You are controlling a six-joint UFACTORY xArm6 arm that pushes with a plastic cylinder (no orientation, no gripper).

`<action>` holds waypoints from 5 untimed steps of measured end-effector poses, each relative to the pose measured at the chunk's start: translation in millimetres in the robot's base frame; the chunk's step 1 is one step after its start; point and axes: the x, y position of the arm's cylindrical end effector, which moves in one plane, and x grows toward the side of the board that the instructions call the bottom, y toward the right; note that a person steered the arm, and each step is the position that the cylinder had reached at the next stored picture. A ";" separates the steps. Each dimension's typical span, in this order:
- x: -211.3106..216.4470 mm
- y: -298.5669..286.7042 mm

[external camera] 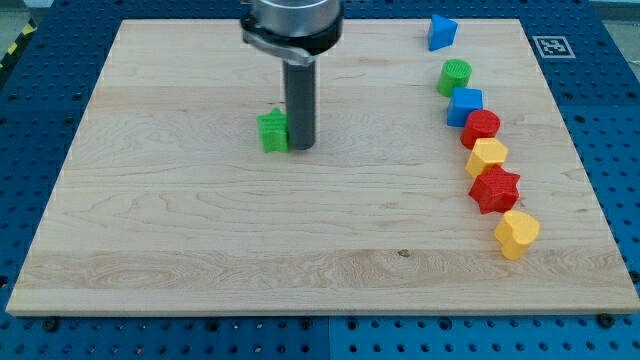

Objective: Move the green star diagonally bottom left to the blue triangle

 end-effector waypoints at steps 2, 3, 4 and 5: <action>1.9 -59.1; 2.0 -54.0; 2.0 -21.7; -8.3 11.8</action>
